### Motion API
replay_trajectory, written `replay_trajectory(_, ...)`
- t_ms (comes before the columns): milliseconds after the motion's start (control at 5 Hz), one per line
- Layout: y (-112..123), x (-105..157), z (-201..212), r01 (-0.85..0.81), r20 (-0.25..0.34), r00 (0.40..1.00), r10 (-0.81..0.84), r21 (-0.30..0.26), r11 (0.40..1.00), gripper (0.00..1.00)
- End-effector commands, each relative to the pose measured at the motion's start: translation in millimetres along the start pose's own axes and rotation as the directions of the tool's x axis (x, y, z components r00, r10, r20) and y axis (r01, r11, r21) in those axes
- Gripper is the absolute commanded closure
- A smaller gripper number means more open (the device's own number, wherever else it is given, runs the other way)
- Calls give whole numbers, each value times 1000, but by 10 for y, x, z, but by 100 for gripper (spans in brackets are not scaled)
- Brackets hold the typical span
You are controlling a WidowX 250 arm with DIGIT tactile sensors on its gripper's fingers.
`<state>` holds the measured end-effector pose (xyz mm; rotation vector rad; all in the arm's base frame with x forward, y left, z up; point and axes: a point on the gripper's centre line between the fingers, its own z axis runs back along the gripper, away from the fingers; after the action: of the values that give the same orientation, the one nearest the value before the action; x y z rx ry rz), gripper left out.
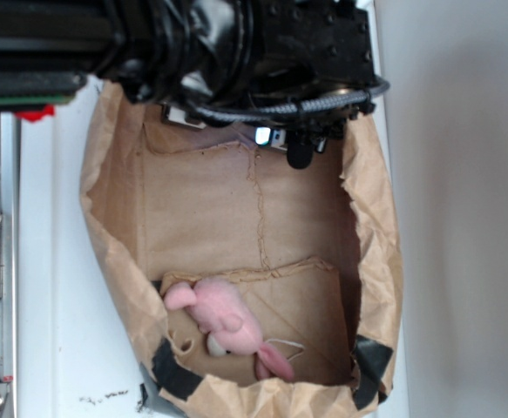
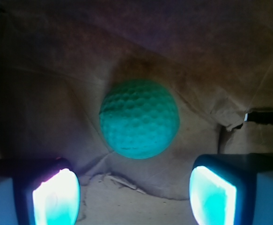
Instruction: Grab the green ball.
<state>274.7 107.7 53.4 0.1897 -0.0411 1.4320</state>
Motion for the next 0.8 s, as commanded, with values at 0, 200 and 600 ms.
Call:
replay_trajectory(0, 236, 99, 168, -90, -3, 996, 92, -235, 968, 0)
replay_trajectory(200, 228, 96, 151, -118, -15, 993, 118, -241, 963, 0)
replay_trajectory(600, 226, 133, 81, -119, 1, 992, 123, -248, 961, 0)
